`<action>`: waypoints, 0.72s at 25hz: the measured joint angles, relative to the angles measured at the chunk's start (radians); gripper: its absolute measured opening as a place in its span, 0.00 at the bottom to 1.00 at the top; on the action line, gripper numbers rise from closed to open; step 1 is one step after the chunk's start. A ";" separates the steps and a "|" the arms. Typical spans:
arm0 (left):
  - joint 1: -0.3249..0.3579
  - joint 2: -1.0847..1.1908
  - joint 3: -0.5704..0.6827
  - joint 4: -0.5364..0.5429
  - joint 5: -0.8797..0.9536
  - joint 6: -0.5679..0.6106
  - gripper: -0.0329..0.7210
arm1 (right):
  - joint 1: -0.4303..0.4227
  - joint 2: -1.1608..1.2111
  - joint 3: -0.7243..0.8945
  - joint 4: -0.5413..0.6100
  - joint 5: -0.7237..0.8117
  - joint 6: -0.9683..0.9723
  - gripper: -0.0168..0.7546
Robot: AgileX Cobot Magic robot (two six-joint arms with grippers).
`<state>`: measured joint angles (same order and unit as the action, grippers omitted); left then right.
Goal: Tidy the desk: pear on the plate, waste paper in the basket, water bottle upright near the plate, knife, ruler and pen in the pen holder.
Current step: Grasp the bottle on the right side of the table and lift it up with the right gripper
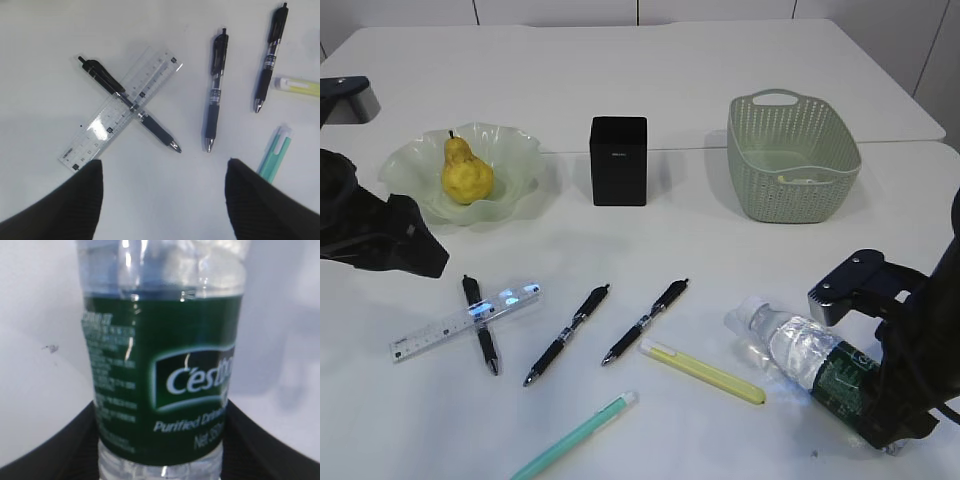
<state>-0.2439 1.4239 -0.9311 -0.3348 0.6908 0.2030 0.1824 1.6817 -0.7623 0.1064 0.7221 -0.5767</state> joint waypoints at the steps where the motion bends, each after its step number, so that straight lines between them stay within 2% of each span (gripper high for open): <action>1: 0.000 0.000 0.000 0.000 0.000 0.000 0.76 | 0.000 0.002 0.000 0.000 0.000 0.000 0.63; 18: 0.000 0.000 0.000 0.000 0.000 0.000 0.76 | 0.000 0.002 -0.002 0.000 -0.002 0.000 0.59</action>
<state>-0.2439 1.4239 -0.9311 -0.3348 0.6908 0.2030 0.1824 1.6833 -0.7640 0.1064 0.7202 -0.5767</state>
